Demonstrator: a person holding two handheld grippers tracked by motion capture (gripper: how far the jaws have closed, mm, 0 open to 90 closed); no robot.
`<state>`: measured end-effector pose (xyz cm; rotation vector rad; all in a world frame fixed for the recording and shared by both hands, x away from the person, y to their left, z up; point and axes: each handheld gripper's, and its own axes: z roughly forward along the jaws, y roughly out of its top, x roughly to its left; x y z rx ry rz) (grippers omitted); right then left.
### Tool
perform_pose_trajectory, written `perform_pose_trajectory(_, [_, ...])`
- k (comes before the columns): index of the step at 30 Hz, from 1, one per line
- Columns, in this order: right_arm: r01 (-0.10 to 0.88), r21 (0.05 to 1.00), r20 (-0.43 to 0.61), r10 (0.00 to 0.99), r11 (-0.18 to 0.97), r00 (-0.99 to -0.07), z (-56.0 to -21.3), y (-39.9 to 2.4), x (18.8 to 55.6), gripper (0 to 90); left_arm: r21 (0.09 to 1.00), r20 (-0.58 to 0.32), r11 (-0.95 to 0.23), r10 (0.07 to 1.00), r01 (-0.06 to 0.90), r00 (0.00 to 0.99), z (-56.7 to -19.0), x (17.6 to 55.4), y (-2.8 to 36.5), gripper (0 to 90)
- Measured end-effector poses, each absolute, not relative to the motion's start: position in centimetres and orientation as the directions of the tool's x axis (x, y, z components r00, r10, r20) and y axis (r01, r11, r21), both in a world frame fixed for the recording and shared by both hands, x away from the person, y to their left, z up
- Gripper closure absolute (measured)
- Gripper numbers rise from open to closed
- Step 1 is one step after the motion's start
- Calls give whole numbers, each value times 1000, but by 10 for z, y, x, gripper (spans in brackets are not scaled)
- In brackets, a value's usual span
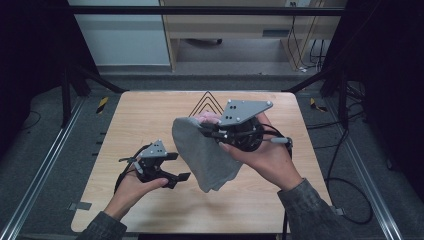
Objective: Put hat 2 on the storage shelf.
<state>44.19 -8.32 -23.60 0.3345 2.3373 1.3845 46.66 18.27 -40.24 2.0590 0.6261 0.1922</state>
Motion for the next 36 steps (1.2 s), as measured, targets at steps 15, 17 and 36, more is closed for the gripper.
perform_pose_trajectory(15, [38,873,-204,435,486,-877,-247,-95,451,870,840,-111,-419,489,345,865,-391,479,167,788])
perform_pose_trajectory(17, [52,872,-200,452,486,-869,-251,-102,453,871,838,-114,-421,486,346,867,-385,478,165,847])
perform_pose_trajectory(36, [132,912,-123,568,388,-814,-255,-151,471,894,838,-43,-451,508,308,860,-306,476,171,873])
